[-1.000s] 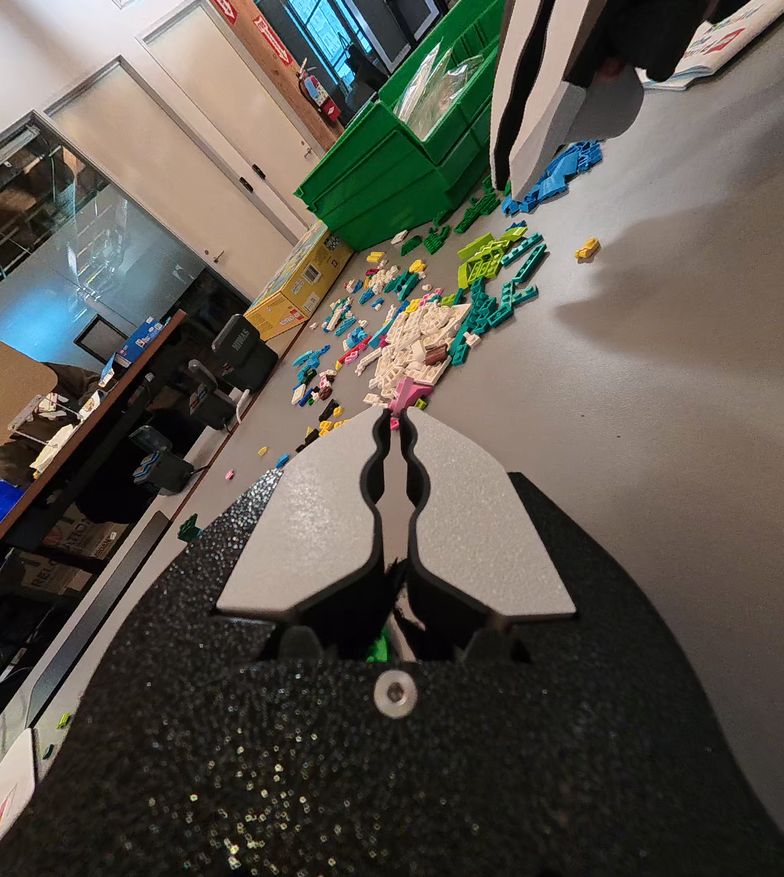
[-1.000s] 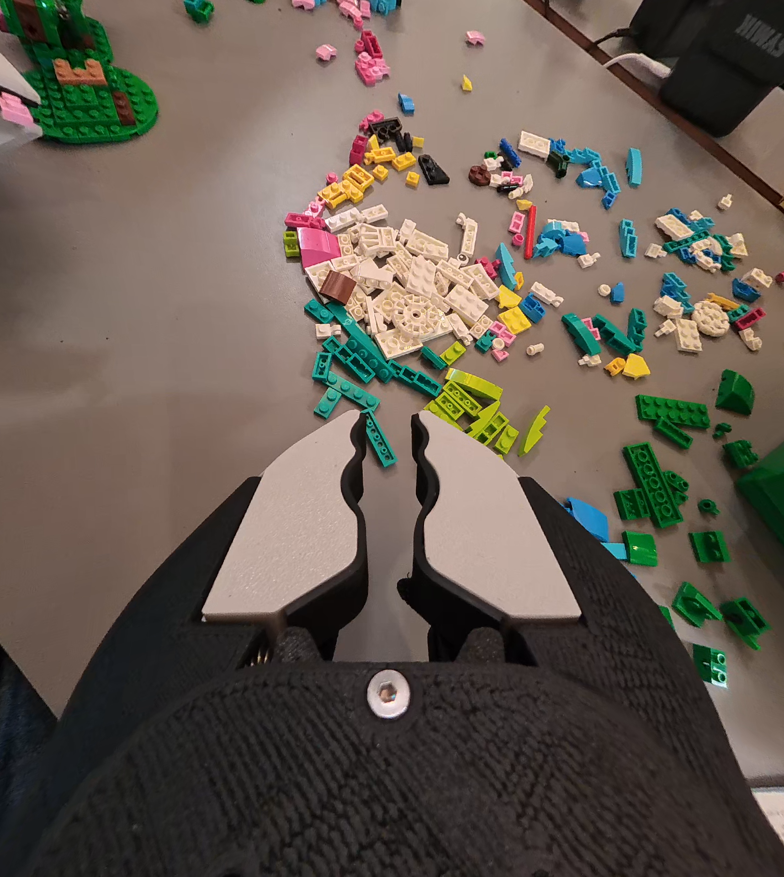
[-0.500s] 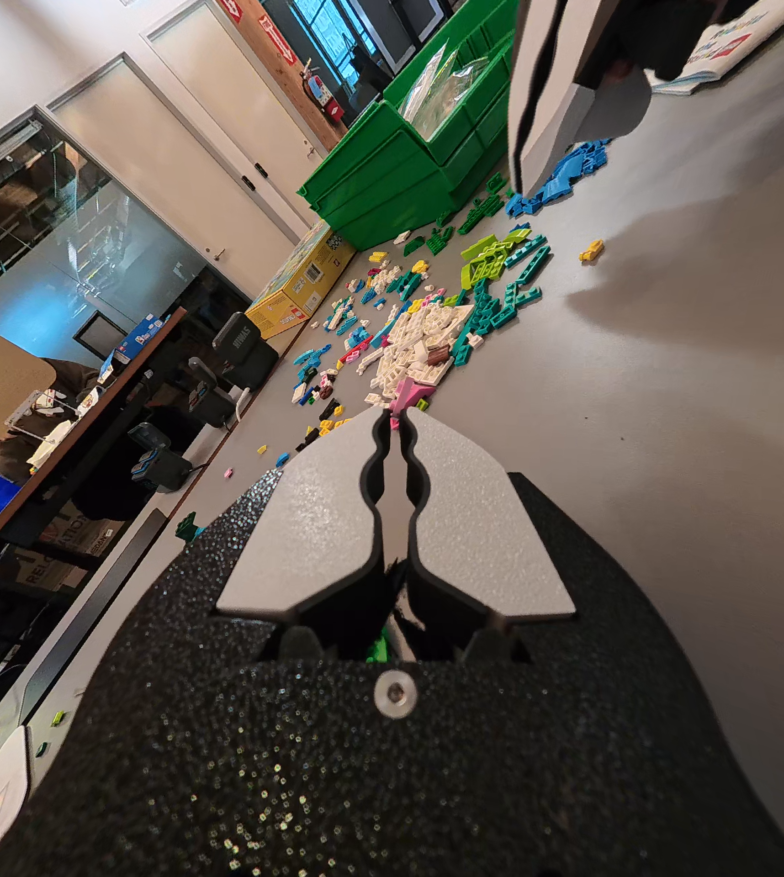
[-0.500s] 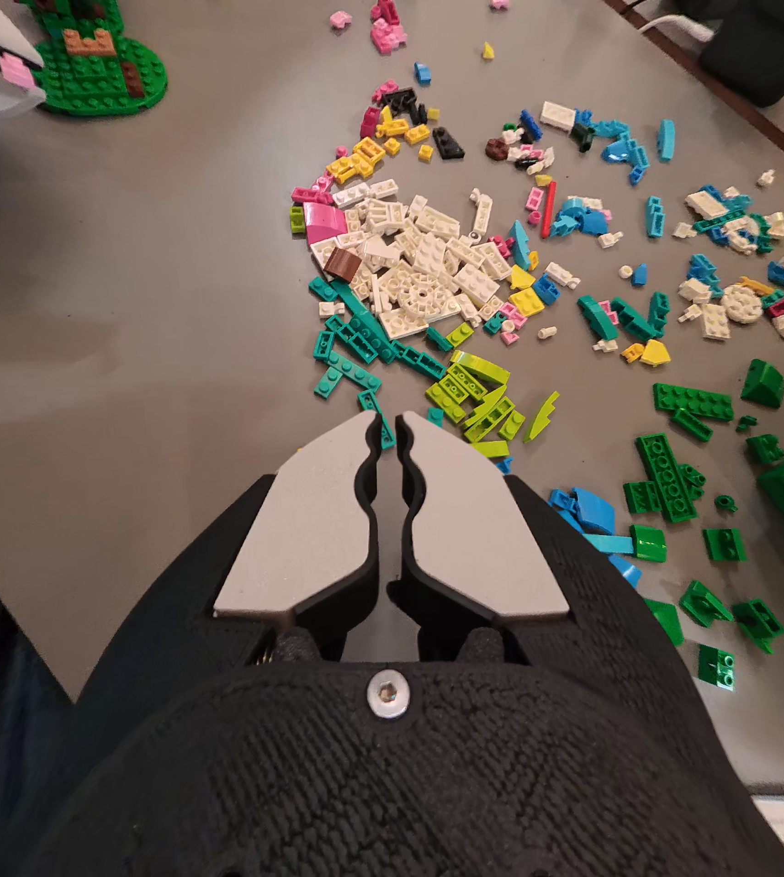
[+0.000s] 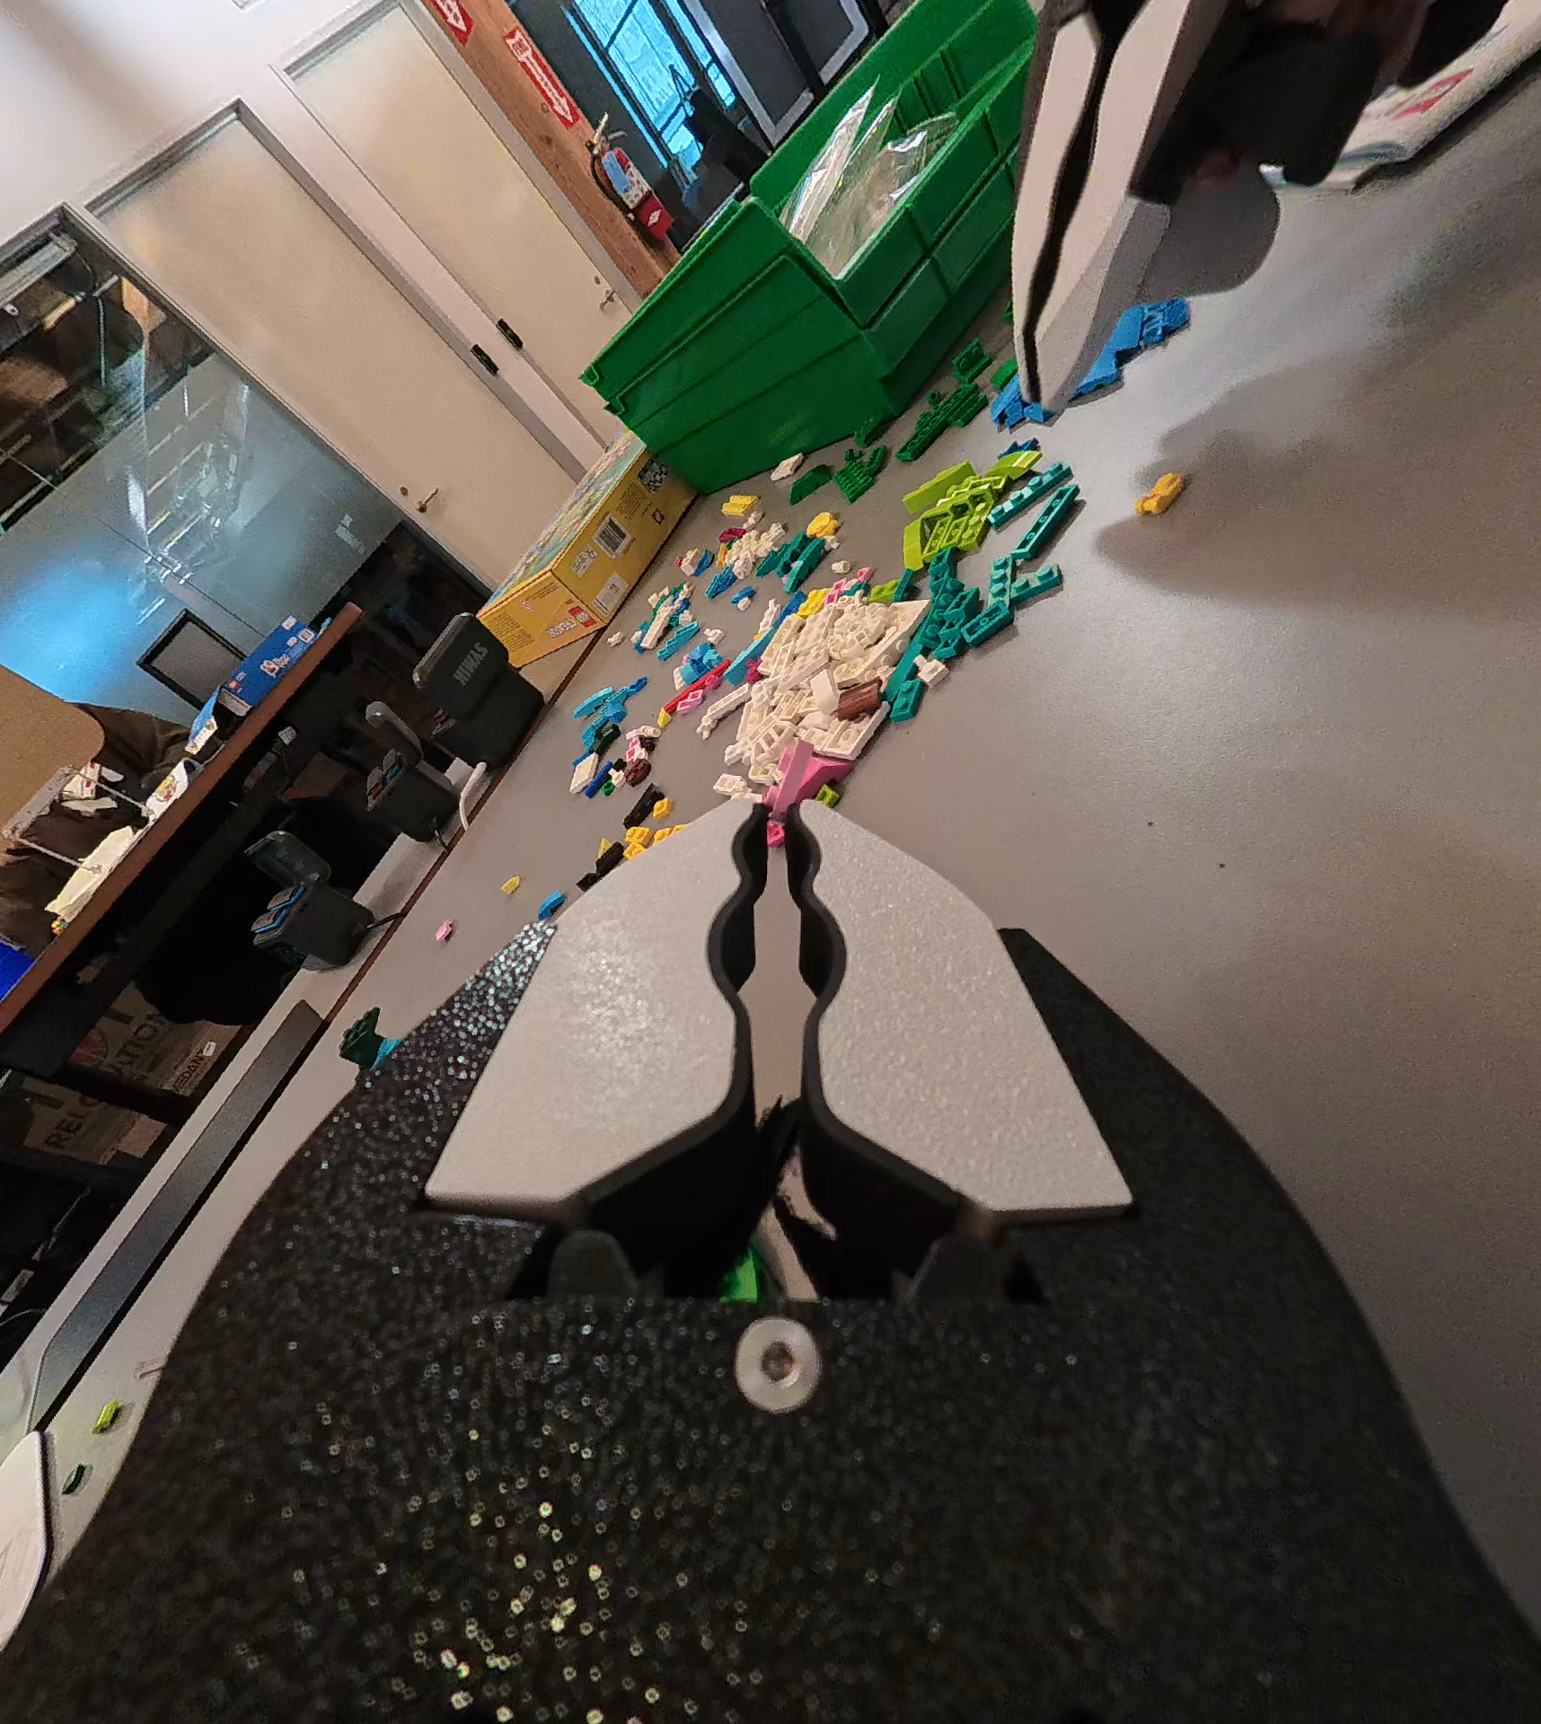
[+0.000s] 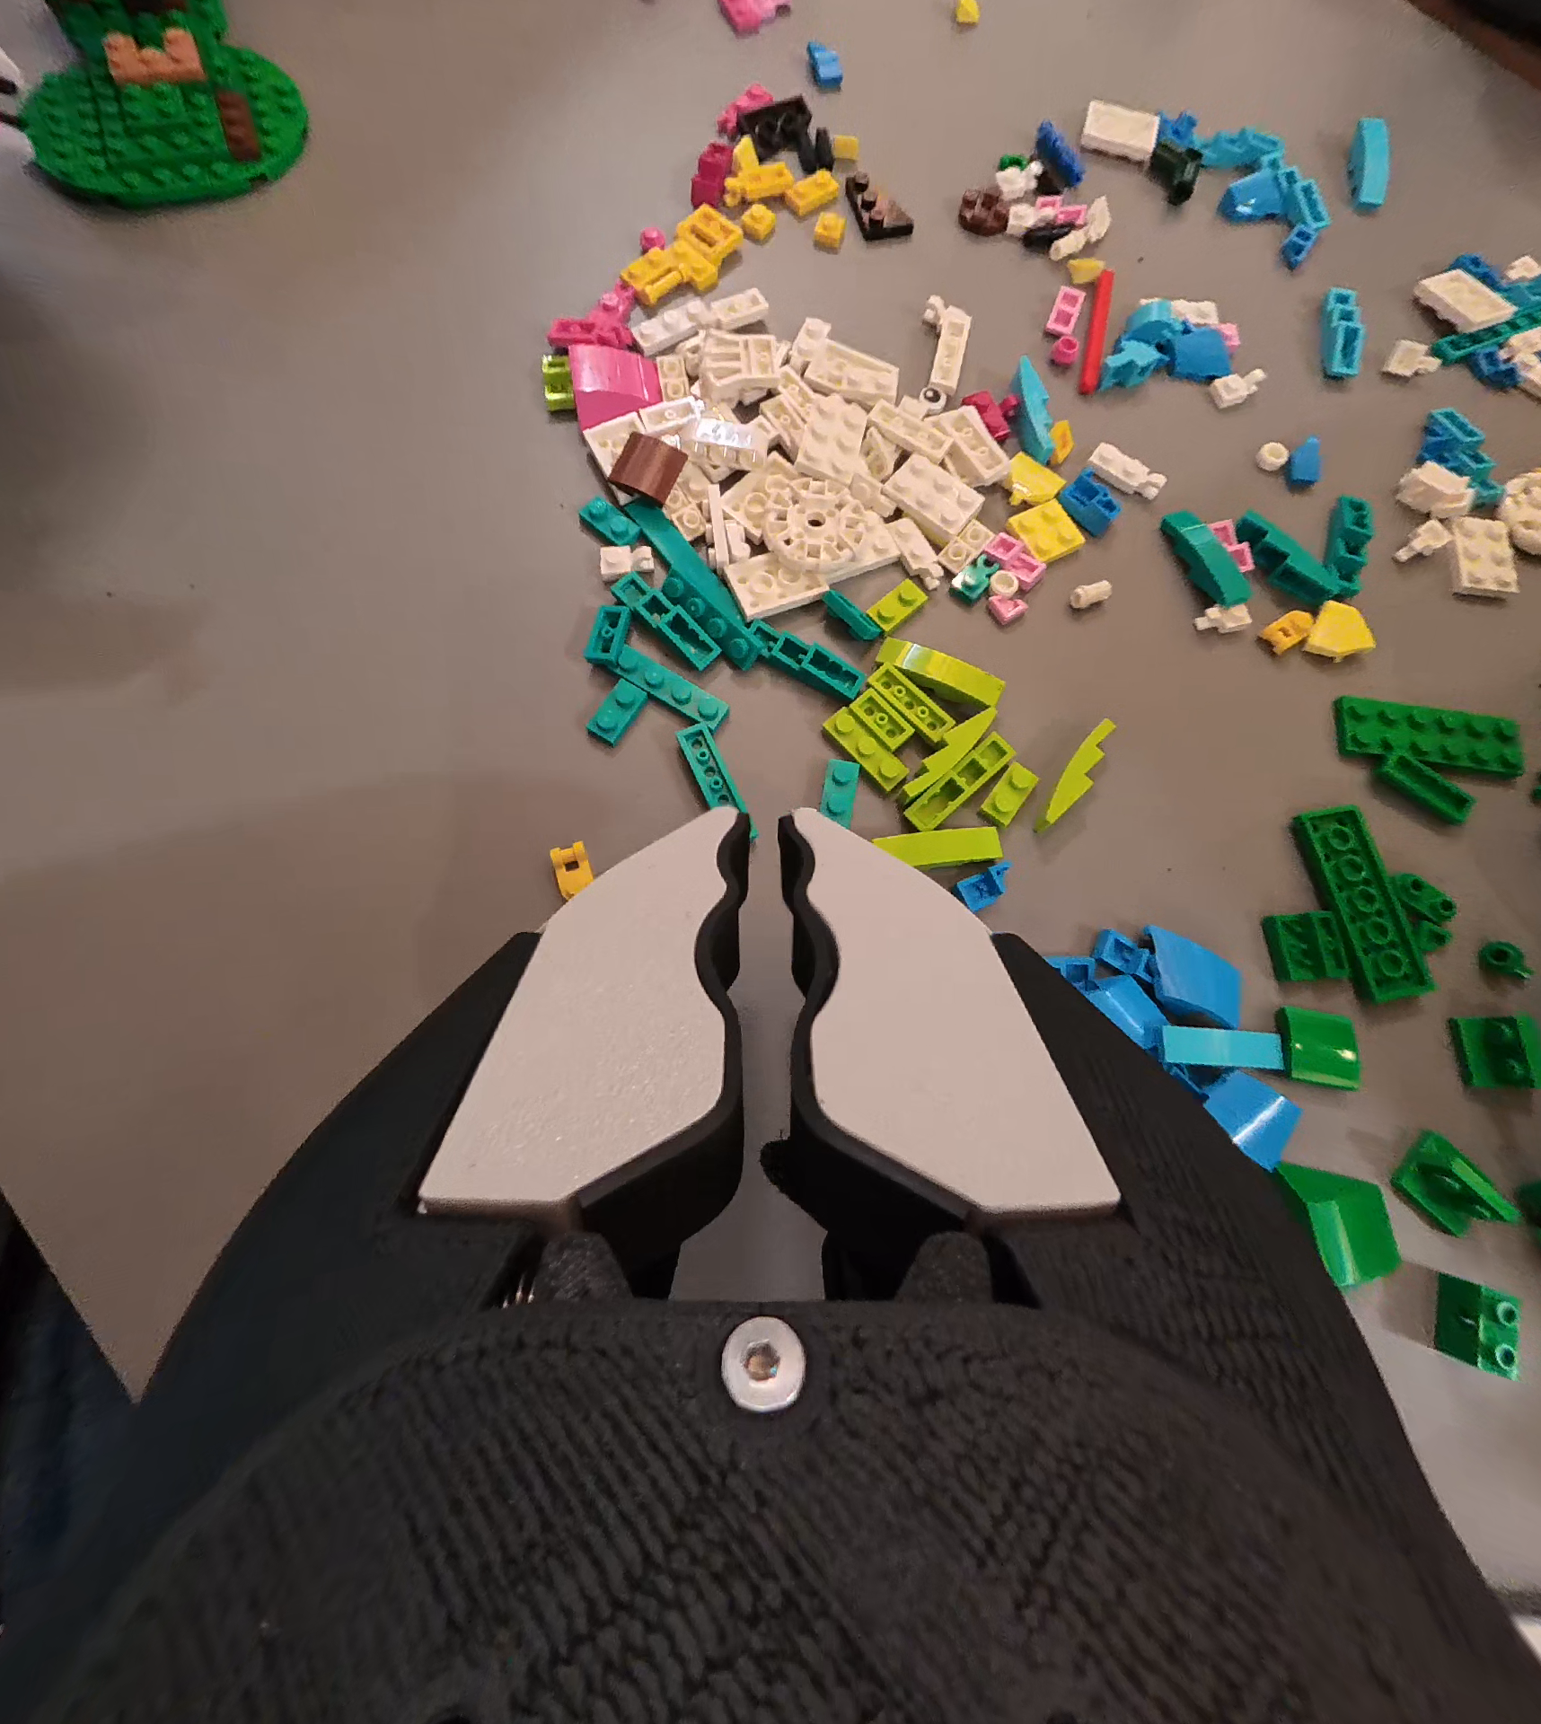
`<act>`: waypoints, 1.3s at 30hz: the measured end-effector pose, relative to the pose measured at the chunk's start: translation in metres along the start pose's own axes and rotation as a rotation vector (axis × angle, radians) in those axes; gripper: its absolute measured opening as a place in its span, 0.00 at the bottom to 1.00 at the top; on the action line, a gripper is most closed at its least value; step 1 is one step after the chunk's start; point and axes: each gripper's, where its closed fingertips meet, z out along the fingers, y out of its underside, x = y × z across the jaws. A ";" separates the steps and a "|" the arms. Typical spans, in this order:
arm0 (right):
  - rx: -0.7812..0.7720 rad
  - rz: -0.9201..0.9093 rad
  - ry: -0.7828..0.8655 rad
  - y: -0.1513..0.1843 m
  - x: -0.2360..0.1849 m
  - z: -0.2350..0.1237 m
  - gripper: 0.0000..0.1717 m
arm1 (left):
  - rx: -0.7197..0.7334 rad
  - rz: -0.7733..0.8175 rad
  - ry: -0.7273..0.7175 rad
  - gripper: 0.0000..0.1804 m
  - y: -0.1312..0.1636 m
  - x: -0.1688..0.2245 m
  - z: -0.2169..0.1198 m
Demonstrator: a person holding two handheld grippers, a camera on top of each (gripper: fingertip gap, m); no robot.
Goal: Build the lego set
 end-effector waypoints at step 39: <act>-0.268 -0.189 -0.402 -0.016 -0.037 0.055 0.07 | 0.009 0.030 0.004 0.02 -0.002 0.003 0.003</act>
